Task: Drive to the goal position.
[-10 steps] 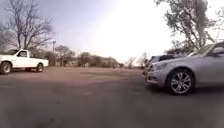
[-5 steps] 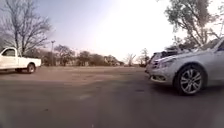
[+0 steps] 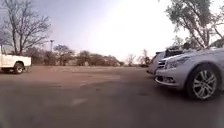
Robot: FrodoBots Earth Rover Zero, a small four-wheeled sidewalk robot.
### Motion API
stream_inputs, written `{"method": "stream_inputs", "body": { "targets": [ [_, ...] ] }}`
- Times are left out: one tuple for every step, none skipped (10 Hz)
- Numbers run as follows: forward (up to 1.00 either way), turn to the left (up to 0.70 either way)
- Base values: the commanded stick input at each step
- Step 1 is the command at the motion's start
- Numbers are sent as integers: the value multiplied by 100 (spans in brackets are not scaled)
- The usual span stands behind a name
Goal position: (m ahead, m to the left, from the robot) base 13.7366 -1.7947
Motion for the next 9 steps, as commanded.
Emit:
{"method": "stream_inputs", "body": {
  "targets": [
    [70,0],
    [70,0],
    [70,0],
    [70,0],
    [70,0],
    [70,0],
    [70,0],
    [70,0],
    [70,0]
  ]
}}
